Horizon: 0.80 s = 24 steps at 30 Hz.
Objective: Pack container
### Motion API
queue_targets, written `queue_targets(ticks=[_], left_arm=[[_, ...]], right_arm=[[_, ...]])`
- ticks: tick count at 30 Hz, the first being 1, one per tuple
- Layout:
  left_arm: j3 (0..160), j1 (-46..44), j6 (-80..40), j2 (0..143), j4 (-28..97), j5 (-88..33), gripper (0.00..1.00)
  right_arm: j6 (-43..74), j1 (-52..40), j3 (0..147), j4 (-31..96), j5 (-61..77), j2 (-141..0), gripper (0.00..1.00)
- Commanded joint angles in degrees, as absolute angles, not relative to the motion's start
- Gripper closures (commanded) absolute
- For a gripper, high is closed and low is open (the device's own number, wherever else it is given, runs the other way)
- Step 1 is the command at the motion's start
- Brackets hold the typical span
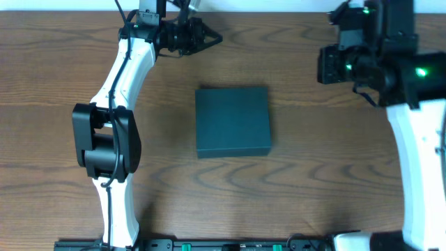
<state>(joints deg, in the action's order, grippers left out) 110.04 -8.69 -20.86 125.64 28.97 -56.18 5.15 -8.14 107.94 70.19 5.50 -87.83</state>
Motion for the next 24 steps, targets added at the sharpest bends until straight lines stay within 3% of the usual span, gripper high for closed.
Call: queue_targets(ticks=[1, 4, 12, 16, 24], left_arm=[[111.9, -9.1, -15.7, 121.8, 34.3, -38.3, 0.94], [113.3, -10.6, -3.3, 115.9, 45.1, -26.7, 0.94], [110.8, -11.7, 5.8, 106.2, 60.3, -27.6, 0.94], [100.5, -14.5, 8.9, 104.7, 58.1, -34.8, 0.94], [86.4, -15.9, 12.1, 104.7, 50.2, -44.5, 0.94]], right_arm=[[11.9, -9.2, 108.6, 72.4, -4.8, -85.3, 0.98], [12.8, -10.3, 108.6, 76.6, -6.2, -82.8, 0.98], [9.1, -15.9, 96.6, 76.4, 3.5, -80.6, 0.98], [2.9, -16.3, 82.0, 67.2, 19.1, -75.7, 0.98], [2.7, -16.2, 53.5, 50.5, 34.8, -72.4, 0.99]])
